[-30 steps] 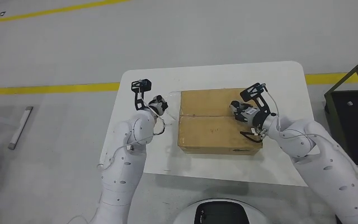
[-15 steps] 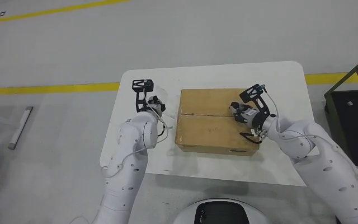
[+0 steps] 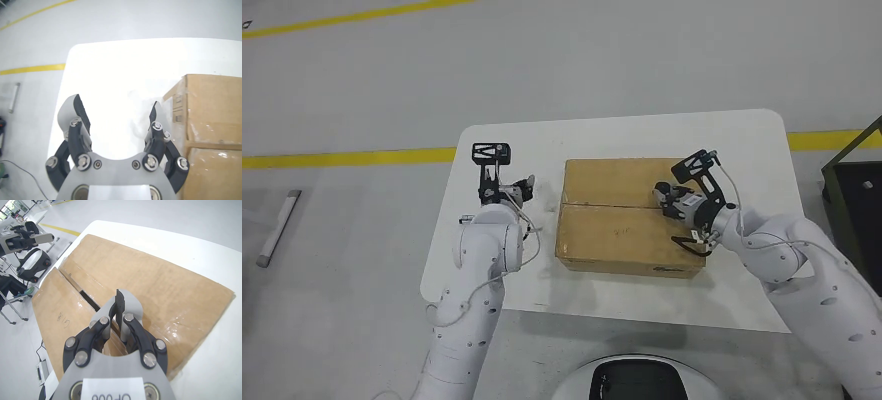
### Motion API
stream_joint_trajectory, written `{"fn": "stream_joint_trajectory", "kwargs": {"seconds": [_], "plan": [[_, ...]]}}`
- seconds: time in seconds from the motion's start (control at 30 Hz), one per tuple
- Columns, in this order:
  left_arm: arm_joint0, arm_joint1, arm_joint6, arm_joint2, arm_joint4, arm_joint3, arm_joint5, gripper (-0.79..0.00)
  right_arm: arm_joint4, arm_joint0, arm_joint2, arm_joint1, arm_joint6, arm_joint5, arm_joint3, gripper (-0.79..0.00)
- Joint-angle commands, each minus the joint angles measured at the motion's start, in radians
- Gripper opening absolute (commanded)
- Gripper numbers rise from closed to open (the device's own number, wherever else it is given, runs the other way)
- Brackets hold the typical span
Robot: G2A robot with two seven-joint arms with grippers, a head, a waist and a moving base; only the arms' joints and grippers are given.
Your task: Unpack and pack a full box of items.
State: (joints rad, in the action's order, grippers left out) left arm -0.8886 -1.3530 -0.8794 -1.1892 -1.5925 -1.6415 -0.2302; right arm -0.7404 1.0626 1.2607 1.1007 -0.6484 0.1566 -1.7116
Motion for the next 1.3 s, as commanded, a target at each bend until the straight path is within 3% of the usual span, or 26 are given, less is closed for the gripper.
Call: {"fn": "stream_joint_trajectory", "kwargs": {"seconds": [0.0, 0.23, 0.63, 0.7, 1.0, 1.27], "plan": [[-0.037, 0.008, 0.031, 0.009, -0.140, -0.007, 0.033, 0.000, -0.002, -0.001, 0.001, 0.000, -0.001, 0.001, 0.002, -0.785], [-0.189, 0.031, 0.173, 0.007, -0.341, -0.072, 0.170, 0.000, -0.002, -0.008, -0.004, 0.002, -0.003, 0.003, 0.011, -0.785], [-0.189, 0.031, 0.173, 0.007, -0.341, -0.072, 0.170, 0.000, -0.002, -0.022, -0.014, 0.005, -0.009, 0.007, 0.019, -0.785], [-0.200, 0.024, 0.164, -0.018, -0.214, -0.077, 0.150, 0.000, -0.003, -0.022, -0.017, 0.005, -0.008, 0.008, 0.018, -0.785], [-0.203, 0.031, 0.173, -0.037, -0.151, -0.023, 0.373, 0.000, -0.005, -0.022, -0.017, 0.006, -0.013, 0.007, 0.021, -0.785], [-0.188, 0.027, 0.193, -0.013, -0.137, 0.055, 0.418, 0.000, -0.004, -0.023, -0.016, 0.007, -0.014, 0.003, 0.022, -0.785]]}}
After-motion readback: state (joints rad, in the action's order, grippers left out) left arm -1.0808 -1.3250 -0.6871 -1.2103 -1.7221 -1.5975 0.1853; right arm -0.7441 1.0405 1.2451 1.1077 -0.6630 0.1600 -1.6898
